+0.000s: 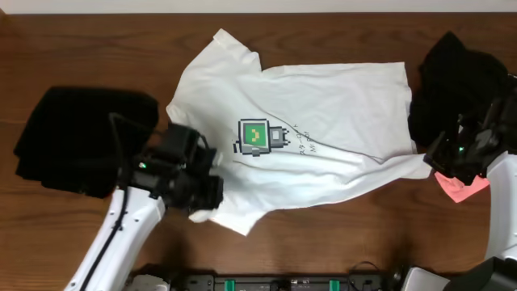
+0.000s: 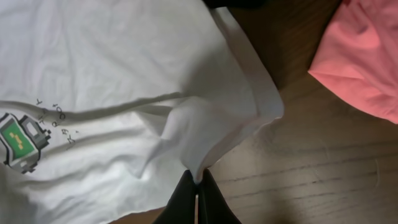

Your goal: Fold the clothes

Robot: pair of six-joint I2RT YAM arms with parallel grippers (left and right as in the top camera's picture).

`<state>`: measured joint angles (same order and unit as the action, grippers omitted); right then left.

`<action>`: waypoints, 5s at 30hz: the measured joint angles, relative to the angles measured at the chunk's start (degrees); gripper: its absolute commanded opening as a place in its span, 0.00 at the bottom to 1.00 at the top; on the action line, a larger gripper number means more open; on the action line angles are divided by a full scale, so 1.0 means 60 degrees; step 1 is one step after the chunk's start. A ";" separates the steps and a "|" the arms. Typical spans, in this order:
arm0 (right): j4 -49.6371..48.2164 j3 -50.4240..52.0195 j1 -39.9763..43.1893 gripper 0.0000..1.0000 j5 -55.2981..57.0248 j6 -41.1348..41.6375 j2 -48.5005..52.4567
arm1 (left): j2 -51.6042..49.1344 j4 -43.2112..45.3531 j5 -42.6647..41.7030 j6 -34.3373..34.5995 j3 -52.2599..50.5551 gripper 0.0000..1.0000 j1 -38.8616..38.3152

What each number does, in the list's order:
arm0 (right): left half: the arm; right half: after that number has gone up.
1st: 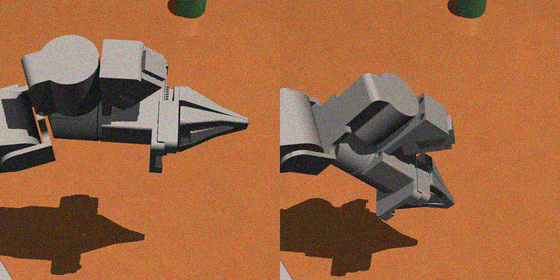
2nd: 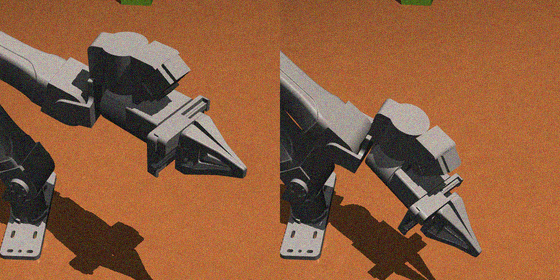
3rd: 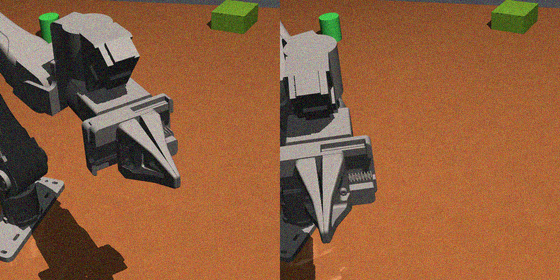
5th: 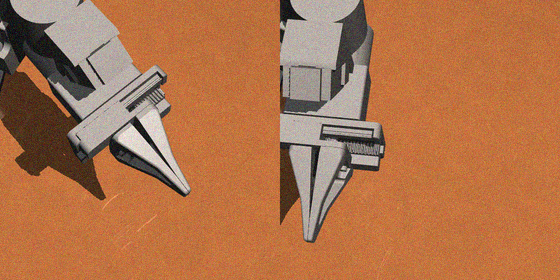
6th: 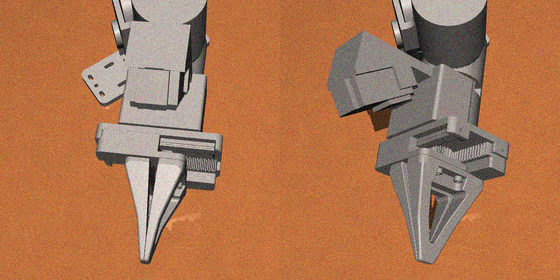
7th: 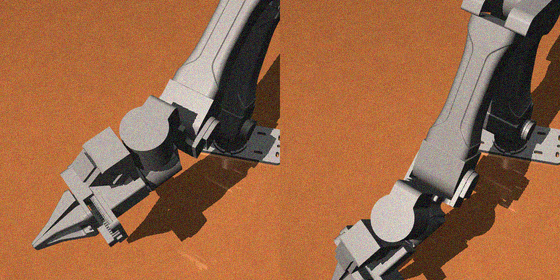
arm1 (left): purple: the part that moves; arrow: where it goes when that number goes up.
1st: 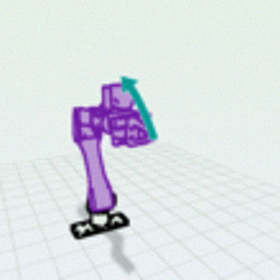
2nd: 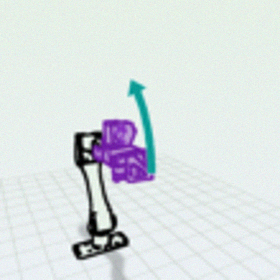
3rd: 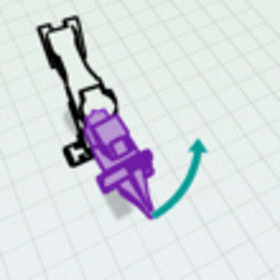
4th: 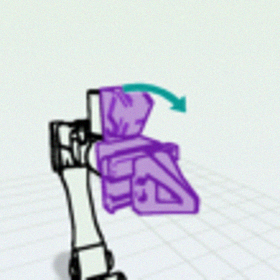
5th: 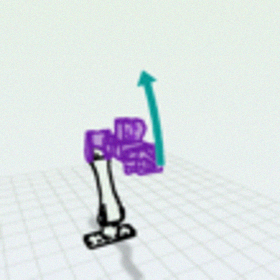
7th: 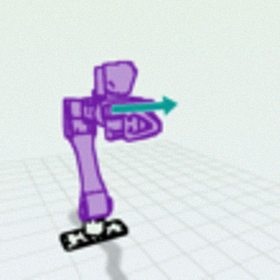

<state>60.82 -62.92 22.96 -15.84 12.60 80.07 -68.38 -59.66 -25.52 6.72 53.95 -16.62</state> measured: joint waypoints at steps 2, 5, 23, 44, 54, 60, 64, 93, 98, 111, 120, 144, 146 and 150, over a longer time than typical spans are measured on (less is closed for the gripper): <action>-0.0051 0.0000 -0.0146 0.01 0.0055 -0.0055 0.0000 | 0.0000 0.0055 0.0066 0.0073 0.0616 0.06 0.0000; -0.0415 0.0000 -0.0390 0.01 0.0036 -0.0328 0.0000 | 0.0004 0.0321 0.0415 0.0215 0.1111 0.06 0.0062; -0.3169 -0.0004 -0.1206 0.01 0.0117 -0.0688 0.0863 | -0.1428 0.1632 0.1537 0.0561 0.1144 0.06 0.1814; -0.6619 -0.0004 -0.1217 0.01 0.0160 0.0040 0.2758 | -0.3096 0.3526 0.1566 0.0401 0.1144 0.06 0.1825; -0.6976 -0.0004 -0.1217 0.01 0.0135 0.0324 0.3880 | -0.3268 0.4116 0.1570 0.0302 0.1144 0.06 0.1825; -0.7373 -0.0004 -0.1213 0.01 0.0138 0.0393 0.3952 | -0.3945 0.4535 0.1570 0.0302 0.1144 0.06 0.1825; -0.7384 -0.0004 -0.1217 0.01 0.0208 0.0590 0.3952 | -0.4382 0.4852 0.1570 0.0299 0.1144 0.06 0.1825; -0.7034 -0.0004 -0.1217 0.01 0.0291 0.0736 0.3952 | -0.3464 0.2065 0.2226 -0.0994 0.1406 0.63 -0.0980; -0.7034 -0.0004 -0.1213 0.01 0.0295 0.0736 0.3956 | -0.3599 0.2692 0.2718 -0.1545 0.0958 0.62 -0.1585; -0.7034 -0.0004 -0.1213 0.01 0.0299 0.0736 0.3956 | -0.5060 0.3723 0.3260 -0.2164 0.0805 0.32 -0.1858; -0.6987 -0.0004 -0.1213 0.01 0.0302 0.0736 0.3956 | -0.5206 0.3493 0.3293 -0.2204 0.0805 0.61 -0.2390; -0.6961 -0.0004 -0.1213 0.01 0.0324 0.0736 0.3956 | -0.5544 0.2452 0.3544 -0.2313 0.0841 0.06 -0.2499; -0.6961 -0.0004 -0.1213 0.01 0.0328 0.0736 0.3956 | -0.5366 0.1898 0.3544 -0.2313 0.1016 0.06 -0.2499; -0.6965 -0.0004 -0.1213 0.01 0.0328 0.0736 0.3956 | -0.4612 0.1654 0.3544 -0.2313 0.1617 0.11 -0.2499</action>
<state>19.03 -62.94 15.68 -13.87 17.02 103.81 -96.05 -49.74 -4.25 -7.16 63.66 -31.62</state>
